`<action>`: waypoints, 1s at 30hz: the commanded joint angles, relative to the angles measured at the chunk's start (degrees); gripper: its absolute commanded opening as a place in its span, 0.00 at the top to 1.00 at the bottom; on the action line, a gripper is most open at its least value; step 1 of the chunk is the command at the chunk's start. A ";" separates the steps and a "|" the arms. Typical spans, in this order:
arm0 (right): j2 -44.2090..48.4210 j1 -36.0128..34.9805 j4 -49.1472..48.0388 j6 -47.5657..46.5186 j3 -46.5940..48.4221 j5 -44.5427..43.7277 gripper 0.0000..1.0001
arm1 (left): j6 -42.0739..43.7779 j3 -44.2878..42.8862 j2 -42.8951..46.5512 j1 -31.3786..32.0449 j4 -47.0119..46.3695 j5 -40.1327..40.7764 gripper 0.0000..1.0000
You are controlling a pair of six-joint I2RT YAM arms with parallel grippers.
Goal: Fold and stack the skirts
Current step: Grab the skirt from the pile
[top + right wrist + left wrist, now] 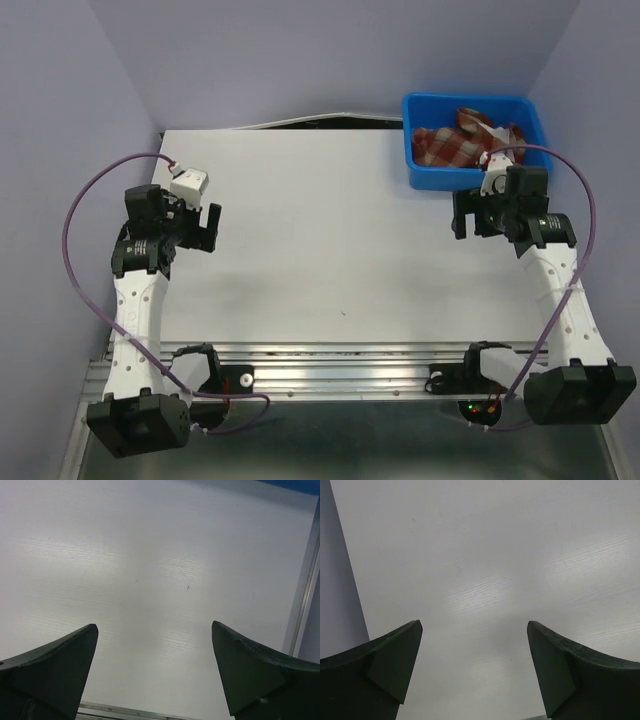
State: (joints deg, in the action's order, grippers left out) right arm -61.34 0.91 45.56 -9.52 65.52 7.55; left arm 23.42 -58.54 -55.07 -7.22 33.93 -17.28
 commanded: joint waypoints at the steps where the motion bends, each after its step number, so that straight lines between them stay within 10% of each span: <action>1: -4.99 -0.12 -1.88 -0.50 5.75 -2.79 0.00 | 1.28 0.27 -0.74 0.63 -3.08 1.72 0.01; 20: -57.20 9.90 -3.20 6.53 63.90 -9.14 0.00 | -6.80 -5.18 -6.89 3.97 -11.61 -3.72 0.01; 30: -77.07 12.54 -17.34 6.27 70.01 -8.17 0.00 | -8.57 -5.00 -13.30 4.24 -12.40 -5.22 0.01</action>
State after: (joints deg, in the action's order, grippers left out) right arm -134.41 13.93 35.83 -3.60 132.42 -1.17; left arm 15.84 -61.14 -67.20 -3.31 23.31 -21.21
